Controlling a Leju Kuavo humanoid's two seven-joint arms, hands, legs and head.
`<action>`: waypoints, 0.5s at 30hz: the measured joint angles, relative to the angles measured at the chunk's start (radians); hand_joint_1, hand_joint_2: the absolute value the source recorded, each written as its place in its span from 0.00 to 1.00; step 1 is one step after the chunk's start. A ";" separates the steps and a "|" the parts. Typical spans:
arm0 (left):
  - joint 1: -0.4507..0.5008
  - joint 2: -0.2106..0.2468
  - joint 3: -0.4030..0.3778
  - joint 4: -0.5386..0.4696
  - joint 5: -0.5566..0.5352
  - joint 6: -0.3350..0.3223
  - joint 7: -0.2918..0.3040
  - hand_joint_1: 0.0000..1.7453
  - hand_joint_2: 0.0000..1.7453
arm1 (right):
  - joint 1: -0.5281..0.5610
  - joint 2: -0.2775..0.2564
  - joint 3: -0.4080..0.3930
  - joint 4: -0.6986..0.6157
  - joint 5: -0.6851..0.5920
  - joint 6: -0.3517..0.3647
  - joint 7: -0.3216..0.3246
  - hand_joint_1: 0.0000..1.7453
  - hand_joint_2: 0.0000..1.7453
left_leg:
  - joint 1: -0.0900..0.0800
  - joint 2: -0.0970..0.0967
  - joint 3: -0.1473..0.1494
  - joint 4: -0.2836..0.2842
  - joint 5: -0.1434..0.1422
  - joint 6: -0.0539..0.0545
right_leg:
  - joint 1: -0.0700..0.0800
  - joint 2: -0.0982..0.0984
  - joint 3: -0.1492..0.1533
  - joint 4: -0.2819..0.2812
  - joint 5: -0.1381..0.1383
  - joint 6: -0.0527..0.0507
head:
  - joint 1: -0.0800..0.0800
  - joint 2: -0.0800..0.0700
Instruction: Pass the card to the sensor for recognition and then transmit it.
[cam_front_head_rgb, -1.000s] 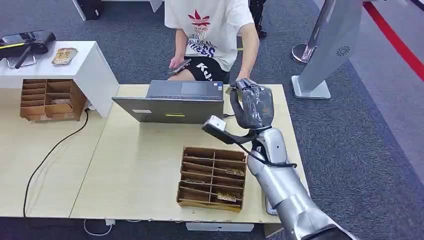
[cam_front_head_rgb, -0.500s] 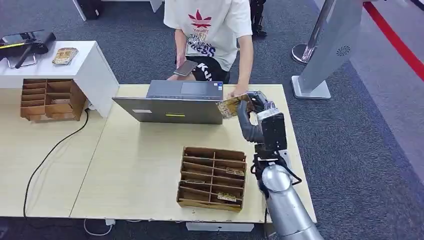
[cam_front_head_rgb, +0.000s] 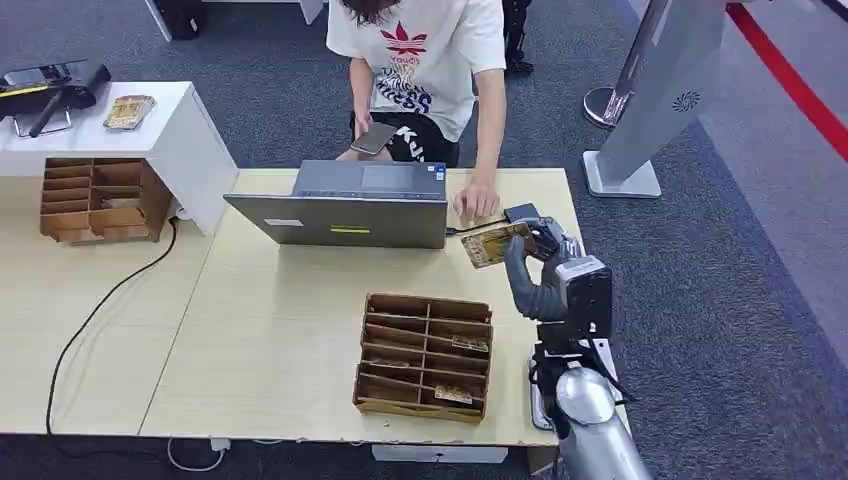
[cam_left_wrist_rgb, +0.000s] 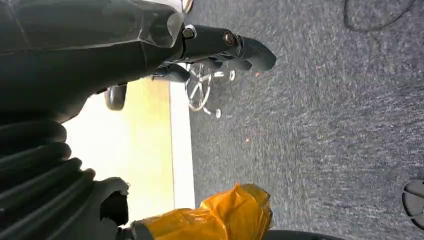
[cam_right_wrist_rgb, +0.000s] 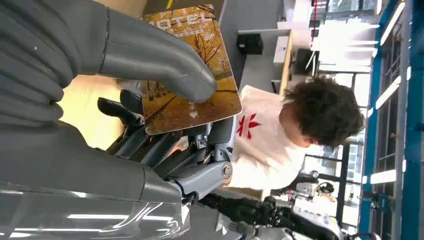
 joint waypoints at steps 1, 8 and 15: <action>-0.001 0.000 -0.003 0.000 -0.003 0.000 0.001 0.00 1.00 | 0.007 -0.006 -0.003 -0.007 0.000 -0.005 0.001 1.00 1.00 | 0.000 0.000 0.000 0.000 0.000 0.000 | 0.000 0.000 0.000 0.000 0.000 0.000 | 0.000 0.000; -0.006 0.002 -0.045 0.000 -0.057 -0.014 0.018 0.00 1.00 | 0.111 -0.052 -0.058 -0.076 0.009 -0.035 0.024 1.00 1.00 | 0.000 -0.001 0.000 0.000 0.000 0.000 | 0.000 -0.001 0.000 0.000 0.000 0.000 | 0.000 0.000; -0.012 0.003 -0.060 0.000 -0.137 -0.021 0.027 0.00 1.00 | 0.253 -0.077 -0.101 -0.130 0.010 -0.021 0.032 1.00 1.00 | 0.000 0.000 0.000 0.000 -0.002 0.000 | 0.000 0.000 0.000 0.000 -0.001 0.001 | 0.000 0.000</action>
